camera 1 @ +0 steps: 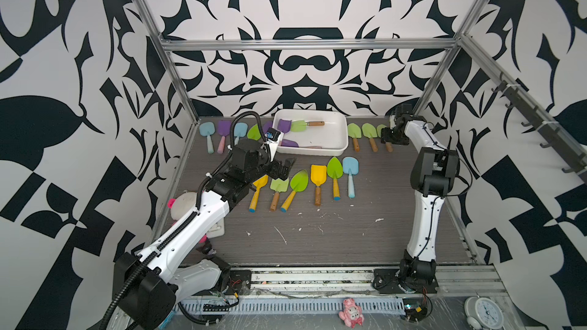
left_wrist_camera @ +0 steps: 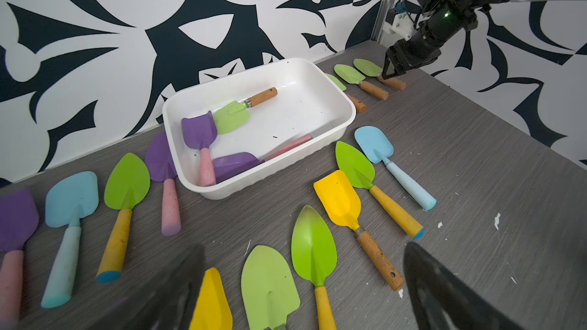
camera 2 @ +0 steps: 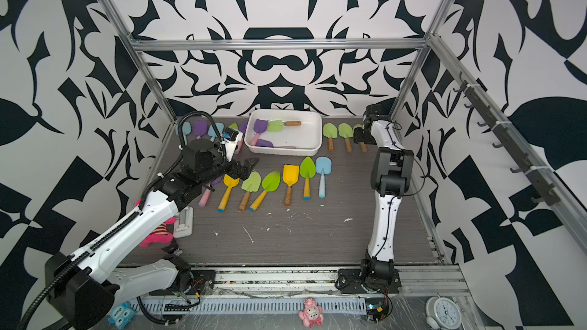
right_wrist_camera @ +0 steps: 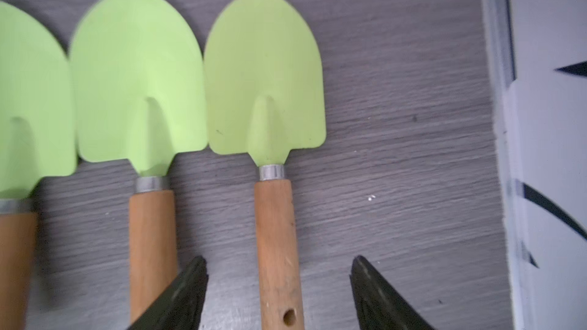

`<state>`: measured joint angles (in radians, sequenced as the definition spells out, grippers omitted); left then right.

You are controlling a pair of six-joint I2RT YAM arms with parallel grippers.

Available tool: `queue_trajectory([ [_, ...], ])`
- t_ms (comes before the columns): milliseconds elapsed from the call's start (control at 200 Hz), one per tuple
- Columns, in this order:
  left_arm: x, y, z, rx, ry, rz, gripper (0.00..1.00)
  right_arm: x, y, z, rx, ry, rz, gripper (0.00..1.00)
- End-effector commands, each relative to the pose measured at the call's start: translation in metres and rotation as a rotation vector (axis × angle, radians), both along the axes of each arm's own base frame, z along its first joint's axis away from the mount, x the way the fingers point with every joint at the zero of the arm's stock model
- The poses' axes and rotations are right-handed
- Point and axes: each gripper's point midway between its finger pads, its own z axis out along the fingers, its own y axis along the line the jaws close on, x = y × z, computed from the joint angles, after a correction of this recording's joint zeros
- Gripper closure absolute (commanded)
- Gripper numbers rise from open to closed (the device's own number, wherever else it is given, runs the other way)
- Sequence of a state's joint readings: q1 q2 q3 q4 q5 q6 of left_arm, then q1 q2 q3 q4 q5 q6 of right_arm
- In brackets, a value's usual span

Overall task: Take the shovel out of the storage box
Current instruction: Place the shovel at the corner of the board.

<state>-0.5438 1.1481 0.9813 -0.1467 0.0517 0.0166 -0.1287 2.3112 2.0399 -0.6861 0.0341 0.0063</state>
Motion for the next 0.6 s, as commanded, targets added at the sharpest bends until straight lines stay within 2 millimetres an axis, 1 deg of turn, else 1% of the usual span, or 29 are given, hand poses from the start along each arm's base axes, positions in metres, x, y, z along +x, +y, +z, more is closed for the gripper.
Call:
queue_trajectory([
  [0, -0.001, 0.002, 0.018, -0.015, -0.046, 0.005, 0.01, 0.006, 0.003, 0.056, 0.025, -0.146, -0.023, 0.21],
  [110, -0.002, 0.002, 0.018, -0.017, -0.049, 0.007, 0.01, 0.004, 0.007, 0.074, 0.054, -0.198, -0.03, 0.18],
  [280, -0.001, 0.005, 0.019, -0.019, -0.061, 0.018, 0.01, 0.003, 0.018, 0.101, 0.133, -0.27, -0.032, 0.15],
  [450, 0.0, 0.006, 0.018, -0.011, -0.068, 0.026, 0.01, -0.001, 0.033, 0.128, 0.24, -0.336, -0.045, 0.13],
  [595, 0.001, 0.006, 0.019, -0.012, -0.076, 0.028, 0.01, -0.006, 0.049, 0.144, 0.351, -0.37, -0.041, 0.12],
])
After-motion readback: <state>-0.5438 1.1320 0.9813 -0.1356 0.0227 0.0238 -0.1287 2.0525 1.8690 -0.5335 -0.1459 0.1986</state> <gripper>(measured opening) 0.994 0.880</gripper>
